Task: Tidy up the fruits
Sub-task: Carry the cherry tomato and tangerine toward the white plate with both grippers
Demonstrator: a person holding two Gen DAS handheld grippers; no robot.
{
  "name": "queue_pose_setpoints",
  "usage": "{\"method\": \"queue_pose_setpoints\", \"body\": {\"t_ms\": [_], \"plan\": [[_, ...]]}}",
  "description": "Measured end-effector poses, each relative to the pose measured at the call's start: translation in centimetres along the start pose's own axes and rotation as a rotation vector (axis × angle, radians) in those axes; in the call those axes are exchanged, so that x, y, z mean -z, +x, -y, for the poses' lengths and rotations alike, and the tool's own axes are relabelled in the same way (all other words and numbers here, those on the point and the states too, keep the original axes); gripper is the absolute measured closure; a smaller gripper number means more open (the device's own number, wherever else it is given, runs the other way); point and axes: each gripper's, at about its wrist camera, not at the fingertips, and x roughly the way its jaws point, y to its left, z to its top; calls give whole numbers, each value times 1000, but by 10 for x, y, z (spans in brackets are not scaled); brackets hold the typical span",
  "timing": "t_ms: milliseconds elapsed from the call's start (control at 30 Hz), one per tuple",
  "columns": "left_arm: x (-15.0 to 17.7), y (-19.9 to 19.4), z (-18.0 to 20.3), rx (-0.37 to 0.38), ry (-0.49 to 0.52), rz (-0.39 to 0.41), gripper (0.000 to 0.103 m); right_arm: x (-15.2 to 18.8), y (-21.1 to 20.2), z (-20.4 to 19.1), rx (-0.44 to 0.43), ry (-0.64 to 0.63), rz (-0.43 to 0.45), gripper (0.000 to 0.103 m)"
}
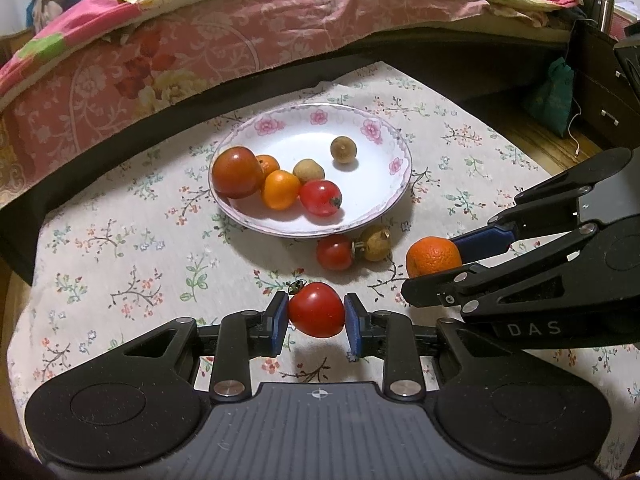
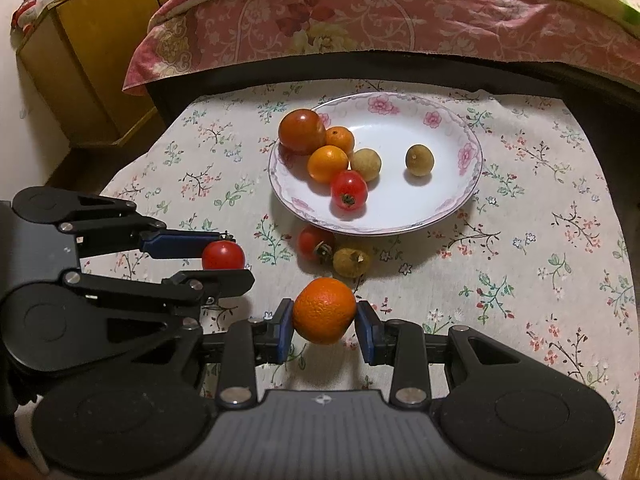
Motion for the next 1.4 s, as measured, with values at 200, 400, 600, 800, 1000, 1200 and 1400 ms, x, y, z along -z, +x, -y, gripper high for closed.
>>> {"method": "queue_pose_setpoints", "body": {"t_ms": [200,400,600,800,1000,1200,1400], "plan": [[-4,-1,0,-5,4,12,67,-2,-2,1,5,4,11,69],[-8,-2,0,-11,11,25,67,-5,-6,3,7,12,26,69],[-11,-3,0,-16,15,34,67,-7,-7,3,12,14,35,69],[-17,-4,1,-27,21,50,67,-10,-10,5,17,18,48,69],[-21,-4,0,-37,23,61,67,-15,-12,7,21,23,62,69],[-28,-5,-4,-43,18,75,67,-20,-13,8,25,27,78,69],[-37,-2,-5,-51,28,90,67,-26,-12,12,24,46,92,69]]}}
